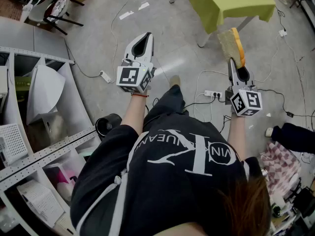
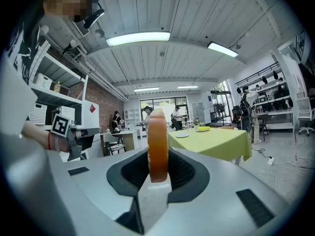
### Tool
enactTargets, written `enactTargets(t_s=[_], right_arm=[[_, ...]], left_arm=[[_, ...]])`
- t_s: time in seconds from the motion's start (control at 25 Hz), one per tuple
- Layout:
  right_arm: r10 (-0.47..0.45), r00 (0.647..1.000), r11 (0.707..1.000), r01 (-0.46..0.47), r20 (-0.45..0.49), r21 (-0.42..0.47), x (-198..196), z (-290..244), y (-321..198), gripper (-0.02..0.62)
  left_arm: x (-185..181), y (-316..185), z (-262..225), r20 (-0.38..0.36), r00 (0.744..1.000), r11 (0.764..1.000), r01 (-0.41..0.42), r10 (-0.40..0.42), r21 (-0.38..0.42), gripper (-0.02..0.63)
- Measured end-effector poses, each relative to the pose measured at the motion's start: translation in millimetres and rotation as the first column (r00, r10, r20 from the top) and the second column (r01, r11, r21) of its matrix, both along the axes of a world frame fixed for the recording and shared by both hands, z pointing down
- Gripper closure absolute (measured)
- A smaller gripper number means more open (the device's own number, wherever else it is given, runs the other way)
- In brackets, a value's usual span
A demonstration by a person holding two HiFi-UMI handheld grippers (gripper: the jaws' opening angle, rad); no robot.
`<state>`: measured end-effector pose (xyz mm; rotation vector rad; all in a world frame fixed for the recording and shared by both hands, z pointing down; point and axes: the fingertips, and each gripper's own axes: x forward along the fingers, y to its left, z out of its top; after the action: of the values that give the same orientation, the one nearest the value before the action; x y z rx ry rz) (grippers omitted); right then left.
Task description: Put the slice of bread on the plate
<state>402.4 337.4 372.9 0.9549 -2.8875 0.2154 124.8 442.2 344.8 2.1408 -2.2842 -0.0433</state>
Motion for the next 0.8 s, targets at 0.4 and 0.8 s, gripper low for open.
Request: enactTargets(t_s=[0.4, 0.8], right_arm=[[0.0, 1.0, 1.0, 0.0, -0.016, -0.028, -47.6, 19.2, -69.7, 0.503], [0.008, 0.999, 0.998, -0.01, -0.037, -0.054, -94.9, 25.3, -134.6, 0.503]], left_arm=[[-48.7, -68.6, 17.7, -0.018, 1.0, 1.0, 0.019, -0.019, 0.012, 0.595], [-100.6, -123.6, 31.3, -0.059, 0.998, 0.999, 0.038, -0.038, -0.009, 0.595]])
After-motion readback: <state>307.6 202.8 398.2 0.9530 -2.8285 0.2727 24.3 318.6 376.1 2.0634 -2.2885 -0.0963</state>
